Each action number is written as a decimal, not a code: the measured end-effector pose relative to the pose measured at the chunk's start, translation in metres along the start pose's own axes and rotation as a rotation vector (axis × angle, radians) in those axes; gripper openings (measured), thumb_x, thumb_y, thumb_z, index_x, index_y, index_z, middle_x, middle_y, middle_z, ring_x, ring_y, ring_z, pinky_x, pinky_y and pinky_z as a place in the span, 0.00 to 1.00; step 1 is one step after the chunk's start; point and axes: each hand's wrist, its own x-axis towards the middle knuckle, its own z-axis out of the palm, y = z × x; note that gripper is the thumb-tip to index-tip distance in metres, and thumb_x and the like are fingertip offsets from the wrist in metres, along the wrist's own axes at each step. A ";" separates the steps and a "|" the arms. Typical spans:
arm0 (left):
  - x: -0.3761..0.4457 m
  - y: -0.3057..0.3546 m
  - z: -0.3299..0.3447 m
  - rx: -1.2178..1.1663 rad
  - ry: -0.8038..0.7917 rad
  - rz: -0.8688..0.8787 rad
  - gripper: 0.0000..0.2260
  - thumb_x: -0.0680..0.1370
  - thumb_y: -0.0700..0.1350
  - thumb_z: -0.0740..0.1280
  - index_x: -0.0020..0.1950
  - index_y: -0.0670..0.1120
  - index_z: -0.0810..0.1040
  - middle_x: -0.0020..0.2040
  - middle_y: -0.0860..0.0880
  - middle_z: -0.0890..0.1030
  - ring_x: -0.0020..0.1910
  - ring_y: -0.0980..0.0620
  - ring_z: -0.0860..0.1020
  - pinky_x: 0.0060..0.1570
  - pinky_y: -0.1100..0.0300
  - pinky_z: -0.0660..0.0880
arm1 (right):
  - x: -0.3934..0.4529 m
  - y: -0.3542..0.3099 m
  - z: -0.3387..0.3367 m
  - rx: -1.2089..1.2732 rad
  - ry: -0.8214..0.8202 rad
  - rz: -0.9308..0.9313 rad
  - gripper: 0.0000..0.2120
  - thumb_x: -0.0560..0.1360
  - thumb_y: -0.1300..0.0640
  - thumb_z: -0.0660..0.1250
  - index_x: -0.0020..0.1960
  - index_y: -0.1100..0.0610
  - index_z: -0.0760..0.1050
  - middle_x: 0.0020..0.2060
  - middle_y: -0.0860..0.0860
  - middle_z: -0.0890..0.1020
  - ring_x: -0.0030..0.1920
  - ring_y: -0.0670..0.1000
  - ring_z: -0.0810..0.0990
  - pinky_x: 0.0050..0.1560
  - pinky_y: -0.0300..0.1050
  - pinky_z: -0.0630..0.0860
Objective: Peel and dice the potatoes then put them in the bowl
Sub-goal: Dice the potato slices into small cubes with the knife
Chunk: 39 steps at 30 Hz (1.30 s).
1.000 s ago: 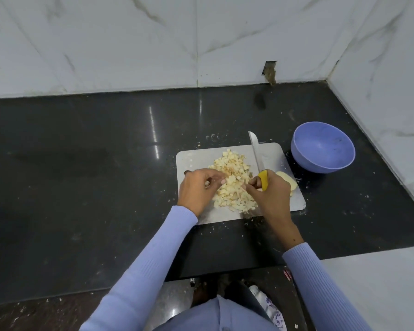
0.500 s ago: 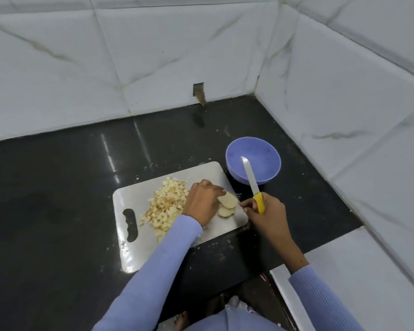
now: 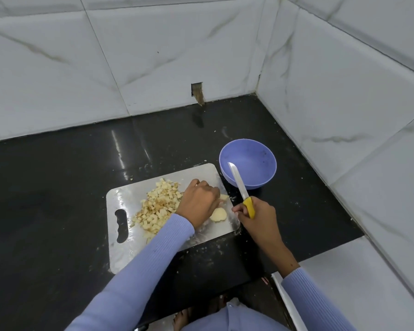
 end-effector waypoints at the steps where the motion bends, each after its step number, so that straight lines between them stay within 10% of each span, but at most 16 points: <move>1: -0.002 -0.001 0.001 -0.009 0.054 -0.016 0.07 0.77 0.46 0.67 0.45 0.43 0.79 0.39 0.45 0.82 0.44 0.44 0.78 0.48 0.55 0.64 | 0.001 0.000 0.001 0.005 0.000 -0.005 0.13 0.72 0.66 0.70 0.37 0.50 0.73 0.37 0.42 0.81 0.40 0.41 0.80 0.38 0.23 0.71; 10: -0.033 -0.014 -0.009 -0.222 0.329 -0.365 0.06 0.69 0.34 0.70 0.39 0.44 0.77 0.36 0.48 0.79 0.37 0.46 0.75 0.38 0.57 0.67 | 0.006 -0.009 0.023 0.012 -0.063 -0.070 0.04 0.71 0.68 0.69 0.41 0.61 0.78 0.38 0.44 0.82 0.41 0.41 0.79 0.39 0.24 0.72; 22: -0.017 -0.025 -0.008 0.063 -0.202 -0.313 0.22 0.73 0.58 0.69 0.64 0.50 0.77 0.58 0.49 0.77 0.59 0.48 0.70 0.57 0.56 0.62 | 0.006 -0.013 0.040 -0.080 -0.050 -0.074 0.04 0.73 0.67 0.68 0.44 0.60 0.79 0.42 0.49 0.83 0.43 0.47 0.80 0.42 0.34 0.76; 31: -0.011 -0.024 -0.013 0.279 -0.133 -0.135 0.18 0.81 0.53 0.56 0.51 0.42 0.79 0.47 0.44 0.81 0.50 0.45 0.74 0.52 0.54 0.64 | 0.004 -0.008 0.033 -0.096 -0.040 0.002 0.03 0.73 0.64 0.69 0.46 0.60 0.79 0.43 0.50 0.82 0.44 0.47 0.80 0.47 0.41 0.79; 39: -0.018 -0.028 -0.028 0.165 0.107 -0.370 0.07 0.75 0.41 0.69 0.37 0.44 0.76 0.33 0.47 0.79 0.36 0.48 0.73 0.38 0.56 0.65 | 0.005 -0.015 0.033 -0.047 -0.049 -0.020 0.04 0.73 0.64 0.69 0.45 0.57 0.78 0.44 0.49 0.82 0.44 0.46 0.80 0.46 0.36 0.76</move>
